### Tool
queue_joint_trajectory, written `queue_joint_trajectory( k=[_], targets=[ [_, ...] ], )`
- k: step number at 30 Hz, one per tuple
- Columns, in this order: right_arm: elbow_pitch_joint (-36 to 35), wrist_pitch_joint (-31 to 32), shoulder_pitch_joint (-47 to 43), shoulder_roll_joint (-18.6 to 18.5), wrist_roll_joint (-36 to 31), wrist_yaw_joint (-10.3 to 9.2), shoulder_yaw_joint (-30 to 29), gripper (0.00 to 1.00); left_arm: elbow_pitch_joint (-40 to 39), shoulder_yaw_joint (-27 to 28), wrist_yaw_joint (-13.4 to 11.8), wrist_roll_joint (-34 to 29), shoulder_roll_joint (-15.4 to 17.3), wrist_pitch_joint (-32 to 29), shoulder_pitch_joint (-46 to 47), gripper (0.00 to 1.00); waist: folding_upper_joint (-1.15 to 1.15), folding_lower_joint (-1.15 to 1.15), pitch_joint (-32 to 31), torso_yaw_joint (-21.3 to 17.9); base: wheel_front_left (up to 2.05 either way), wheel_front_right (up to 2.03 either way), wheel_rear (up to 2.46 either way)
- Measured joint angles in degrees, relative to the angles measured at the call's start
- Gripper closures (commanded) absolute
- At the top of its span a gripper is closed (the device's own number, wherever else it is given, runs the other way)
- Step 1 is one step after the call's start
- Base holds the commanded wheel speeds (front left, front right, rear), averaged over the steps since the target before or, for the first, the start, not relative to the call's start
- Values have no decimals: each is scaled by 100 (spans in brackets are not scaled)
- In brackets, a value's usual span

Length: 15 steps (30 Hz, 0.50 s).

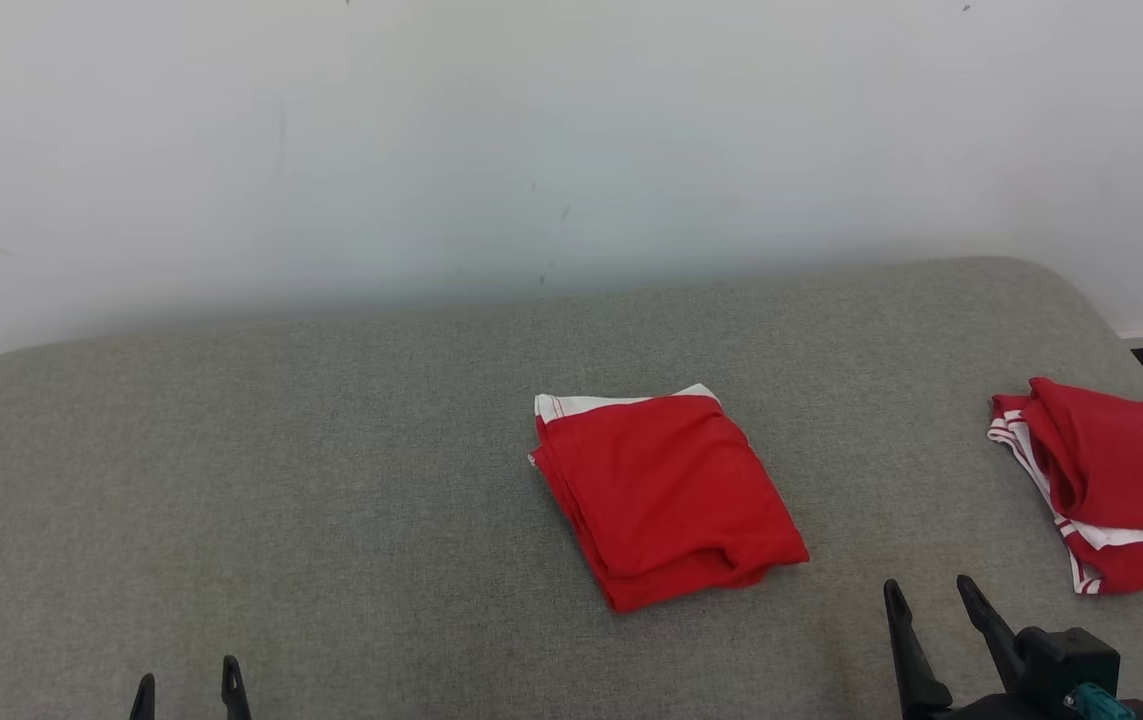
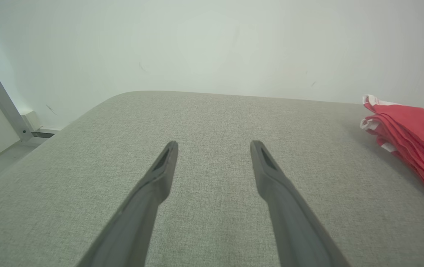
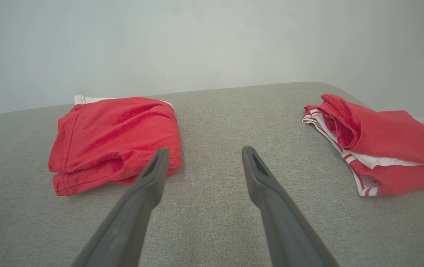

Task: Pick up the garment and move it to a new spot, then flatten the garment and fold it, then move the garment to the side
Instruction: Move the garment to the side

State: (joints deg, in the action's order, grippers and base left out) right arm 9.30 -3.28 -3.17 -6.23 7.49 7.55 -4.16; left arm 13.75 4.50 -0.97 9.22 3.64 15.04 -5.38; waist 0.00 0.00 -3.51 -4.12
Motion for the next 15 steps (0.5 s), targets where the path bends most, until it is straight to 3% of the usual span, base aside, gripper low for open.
queue_joint_trajectory(
  k=[9,15],
  targets=[
    [-44,82,-23,-62,40,0,75,0,27,38,87,-58,-18,0,-4,0,0,0,43,31,0,0,0],
    [-238,829,190,-439,263,0,307,0,215,-80,261,-51,-27,0,16,0,0,0,119,95,0,0,0]
  ],
)
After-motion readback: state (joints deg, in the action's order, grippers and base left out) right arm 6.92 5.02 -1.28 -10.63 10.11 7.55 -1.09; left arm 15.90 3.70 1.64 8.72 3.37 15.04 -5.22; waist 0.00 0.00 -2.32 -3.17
